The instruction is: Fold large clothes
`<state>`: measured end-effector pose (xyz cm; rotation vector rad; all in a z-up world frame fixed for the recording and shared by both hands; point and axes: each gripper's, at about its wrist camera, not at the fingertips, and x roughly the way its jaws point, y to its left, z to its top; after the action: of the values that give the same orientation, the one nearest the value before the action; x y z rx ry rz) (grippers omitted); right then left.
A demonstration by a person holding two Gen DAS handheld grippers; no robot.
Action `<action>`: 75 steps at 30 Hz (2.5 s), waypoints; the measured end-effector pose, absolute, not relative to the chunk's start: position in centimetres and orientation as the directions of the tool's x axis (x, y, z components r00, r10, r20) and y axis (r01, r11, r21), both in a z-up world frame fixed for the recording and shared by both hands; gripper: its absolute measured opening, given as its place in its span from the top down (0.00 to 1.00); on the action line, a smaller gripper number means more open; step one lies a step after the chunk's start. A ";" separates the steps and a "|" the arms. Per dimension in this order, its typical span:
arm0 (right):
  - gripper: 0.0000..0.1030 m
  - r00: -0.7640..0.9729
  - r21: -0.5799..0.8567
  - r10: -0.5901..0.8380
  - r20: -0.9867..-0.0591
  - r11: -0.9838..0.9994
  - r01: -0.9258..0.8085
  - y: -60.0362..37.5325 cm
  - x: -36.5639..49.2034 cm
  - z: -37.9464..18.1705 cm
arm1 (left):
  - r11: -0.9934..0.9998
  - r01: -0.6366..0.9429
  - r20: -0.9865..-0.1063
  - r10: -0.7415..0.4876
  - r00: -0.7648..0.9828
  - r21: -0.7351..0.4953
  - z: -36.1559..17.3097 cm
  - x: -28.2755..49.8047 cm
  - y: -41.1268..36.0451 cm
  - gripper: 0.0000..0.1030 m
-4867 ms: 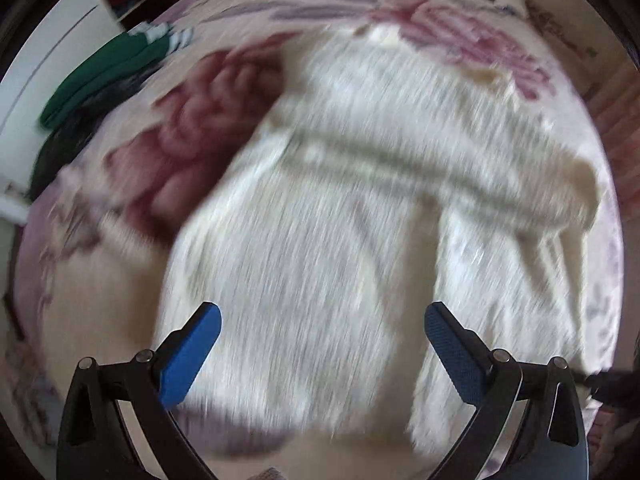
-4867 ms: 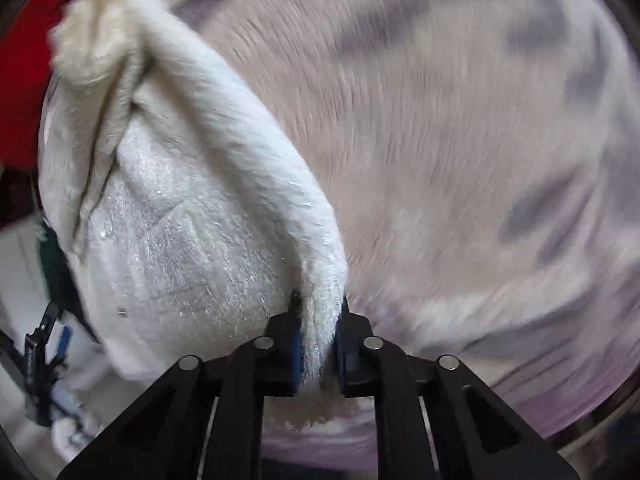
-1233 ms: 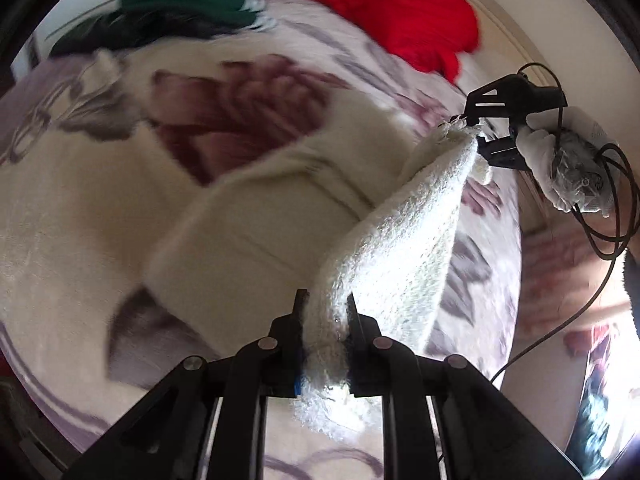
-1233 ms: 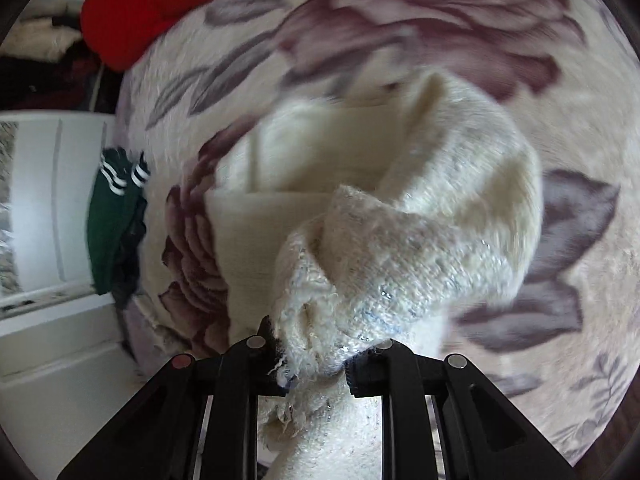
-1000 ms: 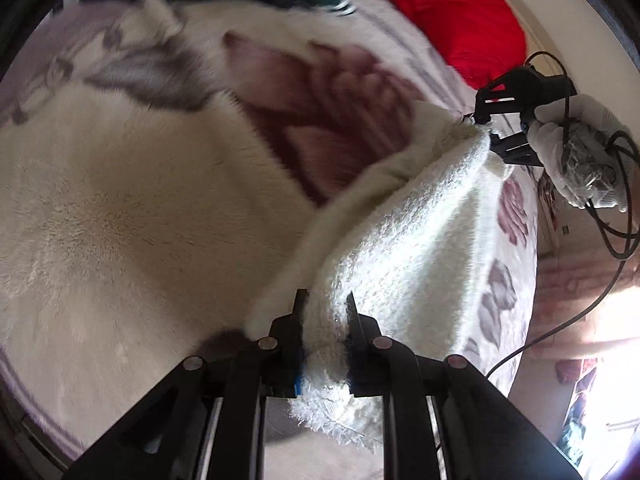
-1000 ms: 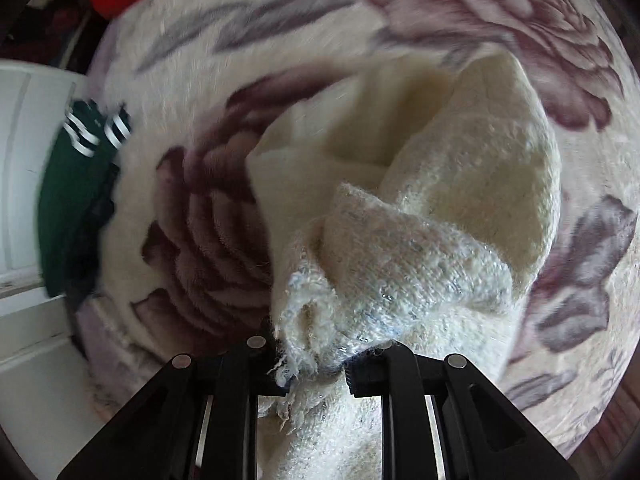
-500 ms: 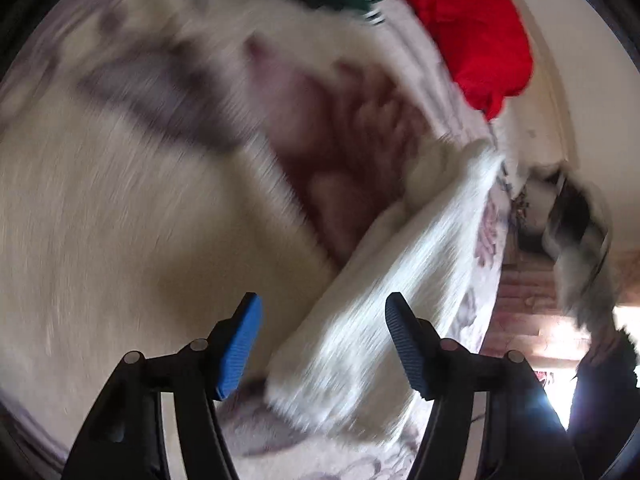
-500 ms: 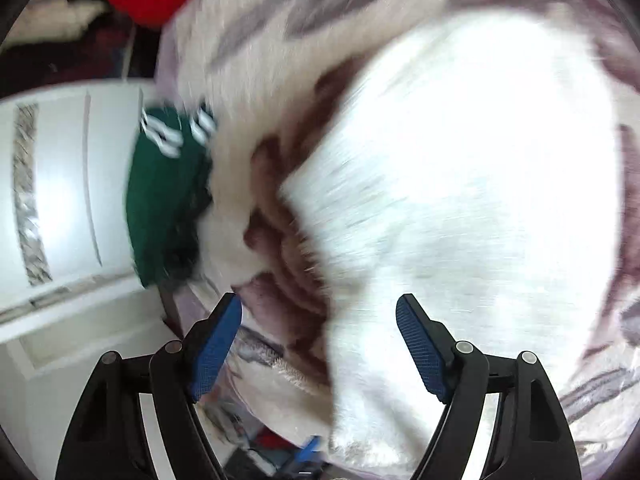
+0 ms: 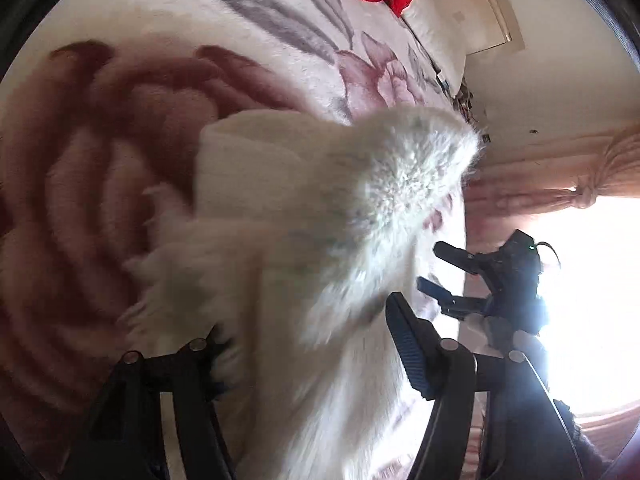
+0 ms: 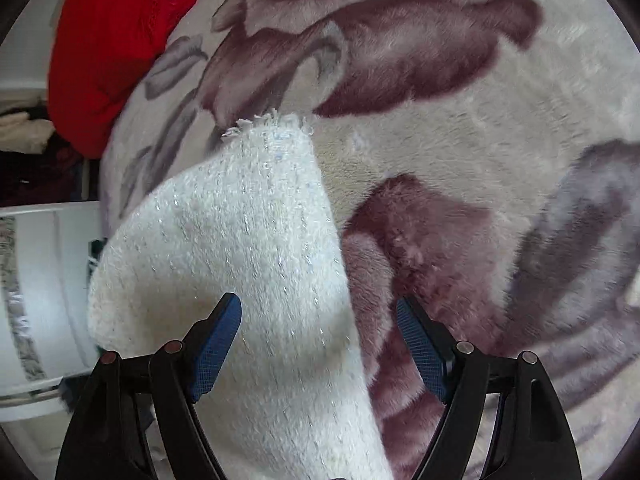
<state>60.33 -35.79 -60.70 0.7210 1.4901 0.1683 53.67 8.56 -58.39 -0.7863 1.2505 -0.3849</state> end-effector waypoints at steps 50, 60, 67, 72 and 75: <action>0.07 -0.179 0.629 0.706 -0.685 0.697 0.344 -32.6 45.0 -61.0 | 0.601 -0.381 -0.710 -0.564 0.422 -0.703 -52.7 38.6 18.4 0.30; 0.45 -0.207 0.615 0.779 -0.592 0.603 0.507 -27.4 29.4 -67.0 | 0.803 -0.411 -0.899 -0.419 0.127 -0.432 -58.3 27.1 14.2 0.69; 0.89 -0.165 0.553 0.665 -0.728 0.713 0.432 -27.7 28.3 -65.6 | 0.801 -0.416 -0.903 -0.383 0.196 -0.430 -58.7 25.2 14.8 0.82; 0.89 -0.170 0.557 0.668 -0.725 0.713 0.426 -28.4 28.8 -66.1 | 0.836 -0.334 -0.898 -0.376 0.228 -0.435 -56.8 25.0 14.5 0.82; 0.77 -0.158 0.593 0.708 -0.688 0.674 0.440 -27.0 29.5 -65.4 | 0.811 -0.298 -0.860 -0.441 0.255 -0.504 -56.5 24.3 15.5 0.79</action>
<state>29.50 -27.03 -65.43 0.9159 1.7954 0.3060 24.35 15.45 -56.45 -0.6688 1.3390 -0.1075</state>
